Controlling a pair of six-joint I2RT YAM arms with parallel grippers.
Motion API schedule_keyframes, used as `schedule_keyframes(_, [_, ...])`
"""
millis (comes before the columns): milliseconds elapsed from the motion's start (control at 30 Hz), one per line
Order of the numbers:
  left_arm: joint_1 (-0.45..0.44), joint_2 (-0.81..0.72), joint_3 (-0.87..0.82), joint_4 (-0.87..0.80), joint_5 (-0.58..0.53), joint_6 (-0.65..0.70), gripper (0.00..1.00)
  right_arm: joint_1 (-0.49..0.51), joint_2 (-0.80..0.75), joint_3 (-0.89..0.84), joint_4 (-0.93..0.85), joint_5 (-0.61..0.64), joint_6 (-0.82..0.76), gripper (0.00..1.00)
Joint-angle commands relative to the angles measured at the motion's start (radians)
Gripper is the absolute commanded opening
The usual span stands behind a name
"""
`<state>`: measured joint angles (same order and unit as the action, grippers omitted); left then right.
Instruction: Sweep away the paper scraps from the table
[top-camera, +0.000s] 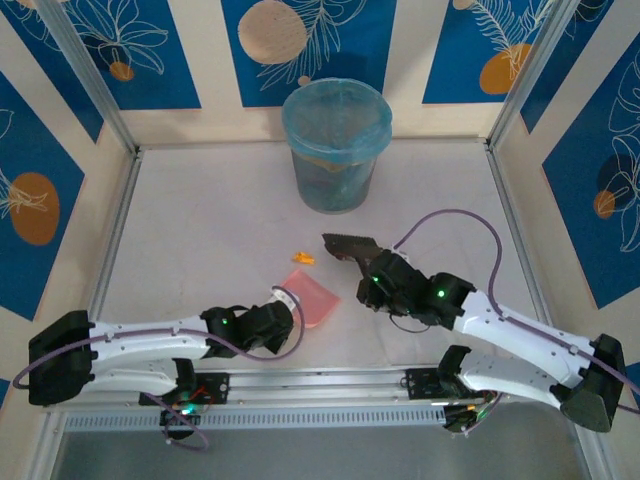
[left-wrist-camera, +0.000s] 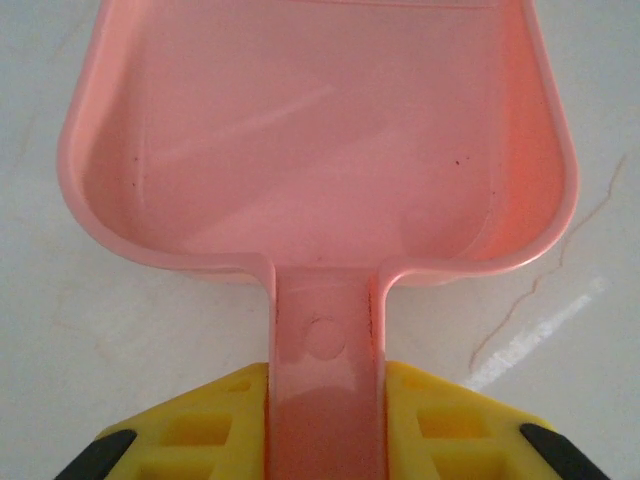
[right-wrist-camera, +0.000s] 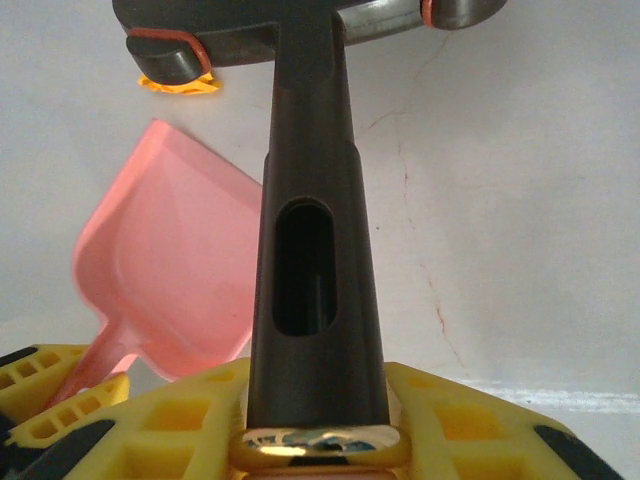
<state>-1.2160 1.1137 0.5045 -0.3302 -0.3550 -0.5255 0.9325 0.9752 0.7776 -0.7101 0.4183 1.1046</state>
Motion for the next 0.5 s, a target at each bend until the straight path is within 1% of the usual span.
schedule_keyframes(0, [0.01, -0.013, 0.008, -0.057, -0.052, -0.052, 0.0, -0.003, 0.07, 0.087, 0.025, -0.006, -0.028, 0.0])
schedule_keyframes(167, [0.058, -0.011, 0.001, -0.067, -0.023, -0.079, 0.0, -0.001, 0.188, 0.171, 0.042, -0.024, -0.064, 0.0])
schedule_keyframes(367, [0.14, 0.017, -0.002, -0.077, 0.024, -0.097, 0.0, 0.002, 0.3, 0.228, 0.077, -0.047, -0.094, 0.0])
schedule_keyframes(467, [0.157, 0.026, -0.003, -0.078, 0.025, -0.096, 0.0, 0.002, 0.356, 0.258, 0.08, -0.073, -0.102, 0.0])
